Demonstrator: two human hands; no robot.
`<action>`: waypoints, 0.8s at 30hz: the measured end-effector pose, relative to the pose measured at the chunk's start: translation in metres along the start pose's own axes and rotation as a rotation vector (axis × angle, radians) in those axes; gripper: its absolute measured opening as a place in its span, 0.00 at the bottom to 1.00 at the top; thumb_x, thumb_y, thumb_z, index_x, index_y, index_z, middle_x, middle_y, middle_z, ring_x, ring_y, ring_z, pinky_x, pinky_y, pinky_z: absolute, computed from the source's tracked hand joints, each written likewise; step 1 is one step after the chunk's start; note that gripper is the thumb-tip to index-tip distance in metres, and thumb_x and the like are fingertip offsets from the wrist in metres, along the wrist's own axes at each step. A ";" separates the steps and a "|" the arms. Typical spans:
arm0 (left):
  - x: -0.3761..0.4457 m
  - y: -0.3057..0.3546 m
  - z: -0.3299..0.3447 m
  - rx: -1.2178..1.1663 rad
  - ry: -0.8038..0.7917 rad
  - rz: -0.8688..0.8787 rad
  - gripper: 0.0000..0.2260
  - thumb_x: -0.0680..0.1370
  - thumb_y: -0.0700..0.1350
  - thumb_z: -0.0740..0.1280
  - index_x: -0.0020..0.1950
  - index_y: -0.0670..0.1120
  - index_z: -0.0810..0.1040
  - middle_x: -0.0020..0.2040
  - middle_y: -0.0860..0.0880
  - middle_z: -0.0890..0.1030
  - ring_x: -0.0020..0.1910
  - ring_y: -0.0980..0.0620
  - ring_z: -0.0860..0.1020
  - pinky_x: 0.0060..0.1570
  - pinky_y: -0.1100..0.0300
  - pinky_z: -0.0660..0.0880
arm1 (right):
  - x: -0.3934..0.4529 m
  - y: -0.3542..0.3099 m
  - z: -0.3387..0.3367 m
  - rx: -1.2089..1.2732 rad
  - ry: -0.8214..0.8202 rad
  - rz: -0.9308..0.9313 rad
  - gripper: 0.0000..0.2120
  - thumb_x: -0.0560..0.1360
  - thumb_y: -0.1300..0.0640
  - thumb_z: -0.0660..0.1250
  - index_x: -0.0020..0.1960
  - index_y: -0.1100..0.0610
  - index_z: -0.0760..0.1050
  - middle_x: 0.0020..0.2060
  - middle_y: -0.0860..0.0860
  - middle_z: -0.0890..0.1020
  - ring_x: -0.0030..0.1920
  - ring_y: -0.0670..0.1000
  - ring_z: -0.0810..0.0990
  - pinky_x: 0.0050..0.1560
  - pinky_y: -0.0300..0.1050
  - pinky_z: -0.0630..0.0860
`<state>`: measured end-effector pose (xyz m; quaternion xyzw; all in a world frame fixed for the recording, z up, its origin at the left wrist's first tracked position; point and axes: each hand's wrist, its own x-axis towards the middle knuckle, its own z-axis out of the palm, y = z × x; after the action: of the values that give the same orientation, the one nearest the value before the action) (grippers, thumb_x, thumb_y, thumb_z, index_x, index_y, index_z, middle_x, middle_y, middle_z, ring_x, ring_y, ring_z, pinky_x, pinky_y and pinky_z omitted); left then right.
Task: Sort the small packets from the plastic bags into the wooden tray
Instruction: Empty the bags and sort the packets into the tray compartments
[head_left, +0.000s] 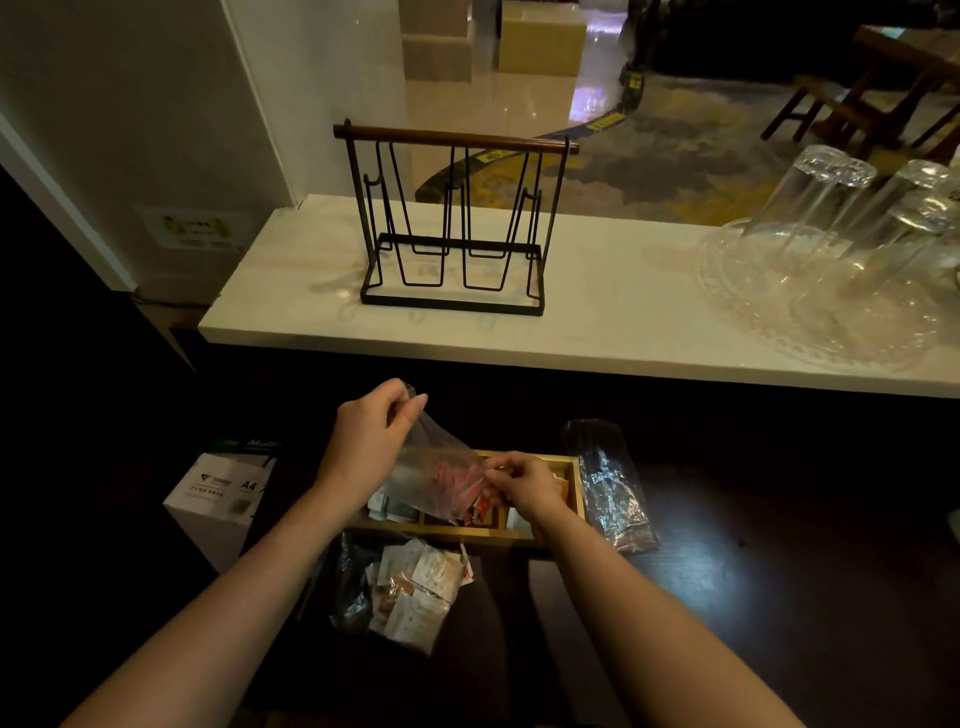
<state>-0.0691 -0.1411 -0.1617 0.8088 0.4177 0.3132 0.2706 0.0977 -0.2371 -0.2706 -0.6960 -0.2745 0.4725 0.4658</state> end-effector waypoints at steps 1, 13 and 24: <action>0.000 -0.002 -0.001 -0.002 0.006 -0.004 0.17 0.78 0.45 0.65 0.31 0.53 0.64 0.27 0.53 0.66 0.26 0.59 0.67 0.29 0.70 0.65 | 0.000 -0.001 0.000 -0.003 0.003 -0.003 0.06 0.78 0.62 0.63 0.46 0.53 0.76 0.43 0.48 0.79 0.44 0.47 0.80 0.42 0.39 0.80; -0.006 -0.037 -0.014 0.034 0.067 -0.161 0.17 0.78 0.46 0.65 0.33 0.40 0.68 0.26 0.50 0.65 0.26 0.54 0.64 0.28 0.58 0.60 | 0.000 -0.002 0.000 0.027 0.021 -0.043 0.07 0.76 0.65 0.64 0.45 0.55 0.77 0.39 0.49 0.80 0.42 0.51 0.81 0.46 0.47 0.80; -0.013 -0.054 -0.016 0.021 0.084 -0.243 0.17 0.79 0.46 0.64 0.34 0.38 0.69 0.27 0.48 0.66 0.26 0.52 0.65 0.28 0.56 0.60 | -0.002 -0.004 -0.003 -0.113 0.067 -0.107 0.06 0.76 0.62 0.65 0.45 0.51 0.77 0.40 0.47 0.80 0.42 0.47 0.81 0.47 0.50 0.82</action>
<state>-0.1137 -0.1217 -0.1931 0.7414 0.5268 0.3072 0.2802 0.0995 -0.2385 -0.2659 -0.7208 -0.3219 0.4071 0.4594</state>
